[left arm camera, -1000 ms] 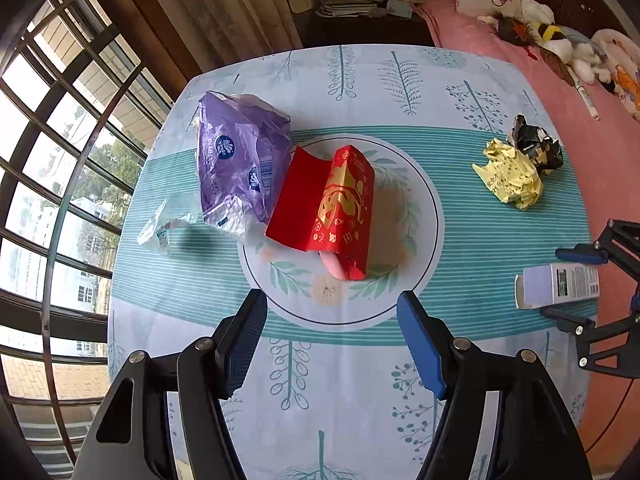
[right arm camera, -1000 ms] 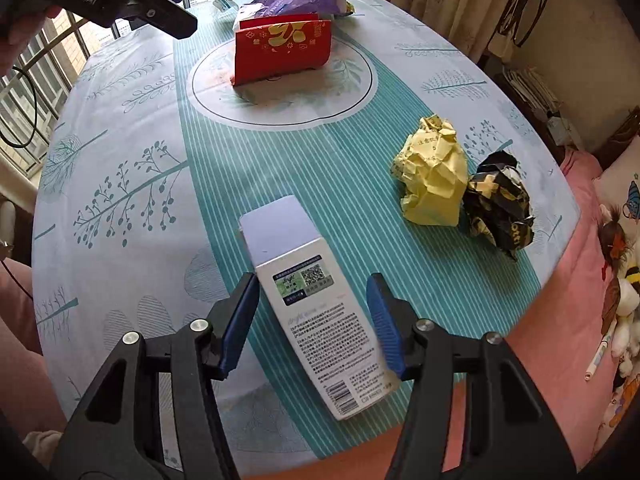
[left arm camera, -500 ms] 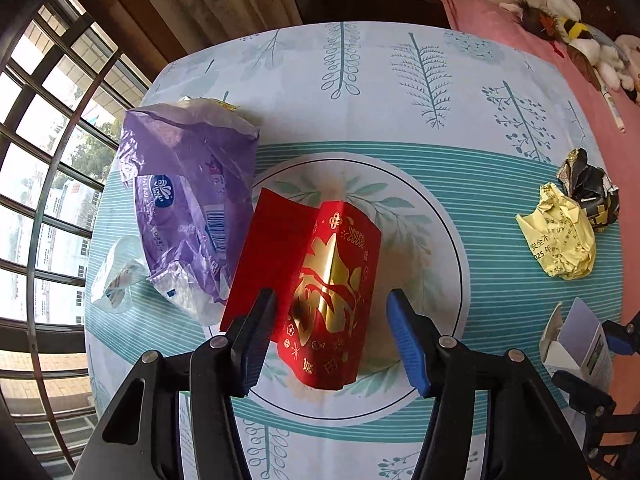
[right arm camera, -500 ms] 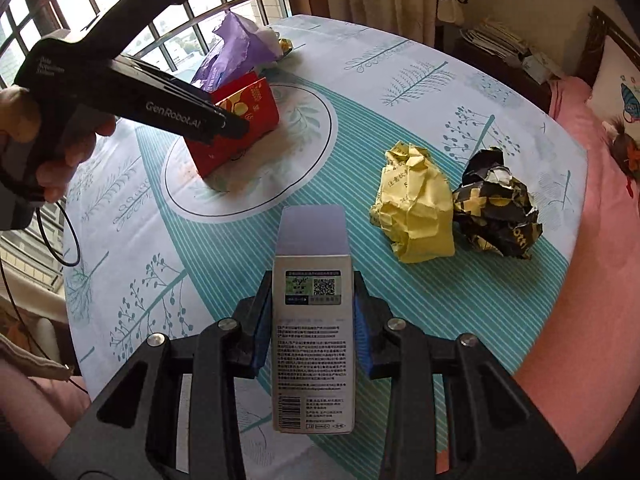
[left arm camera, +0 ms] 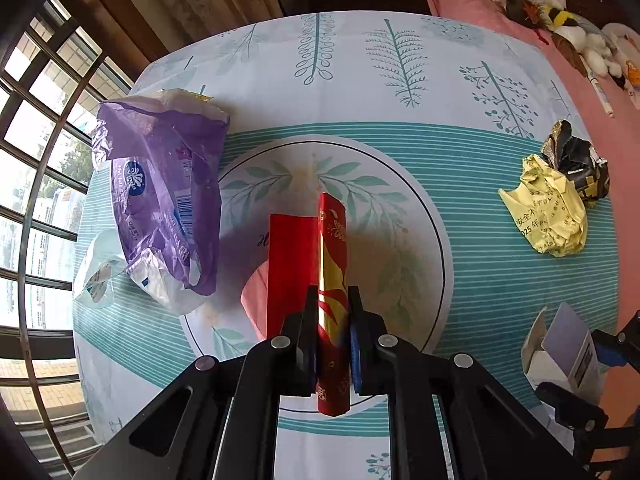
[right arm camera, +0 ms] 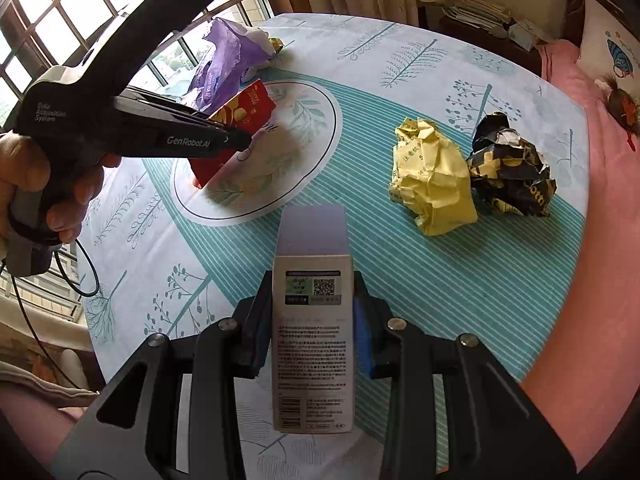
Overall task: Collect trash
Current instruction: 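Grasp the white-blue box with the right tool while the left grasps the red packet, then carry the box and red packet down over the bin and release them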
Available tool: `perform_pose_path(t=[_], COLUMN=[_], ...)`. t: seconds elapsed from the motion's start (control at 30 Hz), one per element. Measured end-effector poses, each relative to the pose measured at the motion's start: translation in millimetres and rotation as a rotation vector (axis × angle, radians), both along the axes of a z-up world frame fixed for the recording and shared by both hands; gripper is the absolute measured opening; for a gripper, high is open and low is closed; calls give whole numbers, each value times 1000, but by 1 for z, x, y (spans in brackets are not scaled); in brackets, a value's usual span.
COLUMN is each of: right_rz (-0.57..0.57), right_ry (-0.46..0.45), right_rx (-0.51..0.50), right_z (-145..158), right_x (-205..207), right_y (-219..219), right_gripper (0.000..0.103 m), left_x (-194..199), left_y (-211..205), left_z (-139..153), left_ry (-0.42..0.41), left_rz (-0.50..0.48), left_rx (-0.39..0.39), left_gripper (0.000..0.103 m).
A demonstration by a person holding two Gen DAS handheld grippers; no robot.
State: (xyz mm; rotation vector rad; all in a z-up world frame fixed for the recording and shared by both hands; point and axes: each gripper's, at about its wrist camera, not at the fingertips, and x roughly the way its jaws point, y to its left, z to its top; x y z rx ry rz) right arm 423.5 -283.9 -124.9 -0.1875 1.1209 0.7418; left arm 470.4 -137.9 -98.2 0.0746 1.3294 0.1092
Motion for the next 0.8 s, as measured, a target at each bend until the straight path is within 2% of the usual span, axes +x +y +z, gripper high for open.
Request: perform_pose_path(t=[0.17,0.4,0.63,0.8], right_rz=[-37,-86,-150,-173], right_ry=[30,71,96,60], right_rx=[3,28,54,76], right_z=[2,10,26,47], right_x=[-13,-44,-93,-141], right_y=[4,16,38,62], right_gripper=[31,31,31,31], left_x=[-36,-109,-188,-241], left_y=[-4,9,37,68], left_z=[21,53,81,96], left_ry=[-30,-63,-115,-169], left_rz=[-25,-29,-48,-61], left_rx=[-2,-30,-16,-18], left_gripper=[11,11,11,12])
